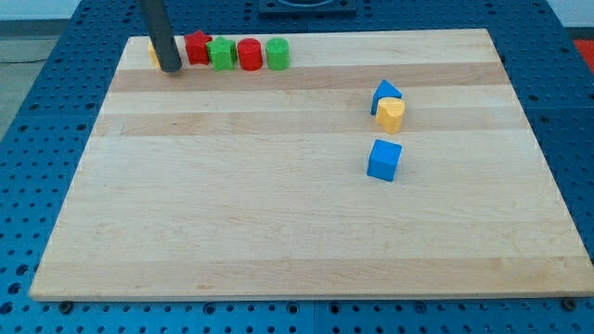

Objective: Place your hand at the left side of the blue cube

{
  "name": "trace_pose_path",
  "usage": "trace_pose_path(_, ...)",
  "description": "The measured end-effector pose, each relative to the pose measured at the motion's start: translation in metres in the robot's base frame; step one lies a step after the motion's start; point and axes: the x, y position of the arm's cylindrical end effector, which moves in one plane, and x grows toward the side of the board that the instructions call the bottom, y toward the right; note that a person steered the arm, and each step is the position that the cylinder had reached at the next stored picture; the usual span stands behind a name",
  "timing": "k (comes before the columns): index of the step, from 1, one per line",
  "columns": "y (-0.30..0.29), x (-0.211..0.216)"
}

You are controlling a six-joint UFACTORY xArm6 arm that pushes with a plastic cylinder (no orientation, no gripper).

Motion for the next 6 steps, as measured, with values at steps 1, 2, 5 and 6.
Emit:
trace_pose_path(1, -0.007, -0.009)
trace_pose_path(2, -0.009, -0.010)
trace_pose_path(5, 0.064, 0.153)
trace_pose_path(6, 0.126, 0.228)
